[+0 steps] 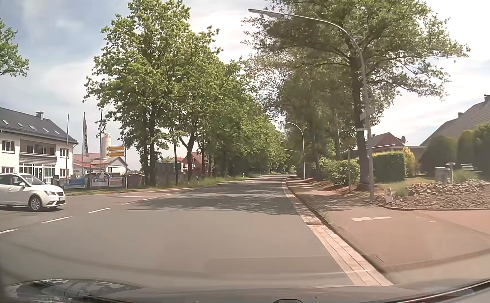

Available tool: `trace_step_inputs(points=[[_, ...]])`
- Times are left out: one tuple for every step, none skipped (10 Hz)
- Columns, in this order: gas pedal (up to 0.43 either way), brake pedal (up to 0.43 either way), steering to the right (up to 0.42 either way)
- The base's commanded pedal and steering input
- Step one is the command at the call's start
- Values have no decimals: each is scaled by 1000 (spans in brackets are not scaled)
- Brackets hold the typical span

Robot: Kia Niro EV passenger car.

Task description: Follow the waypoints while adhering to traffic rules and regulations

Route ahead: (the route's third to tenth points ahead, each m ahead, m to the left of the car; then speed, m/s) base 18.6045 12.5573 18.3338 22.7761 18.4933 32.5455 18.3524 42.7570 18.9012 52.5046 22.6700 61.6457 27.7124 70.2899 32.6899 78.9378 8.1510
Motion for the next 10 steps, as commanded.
trace_step_inputs(points=[[0,262,8],[0,262,6],[0,262,4],[0,268,3],[0,268,0],[0,262,-7],[0,262,-11],[0,256,-17],[0,250,-27],[0,244,-36]])
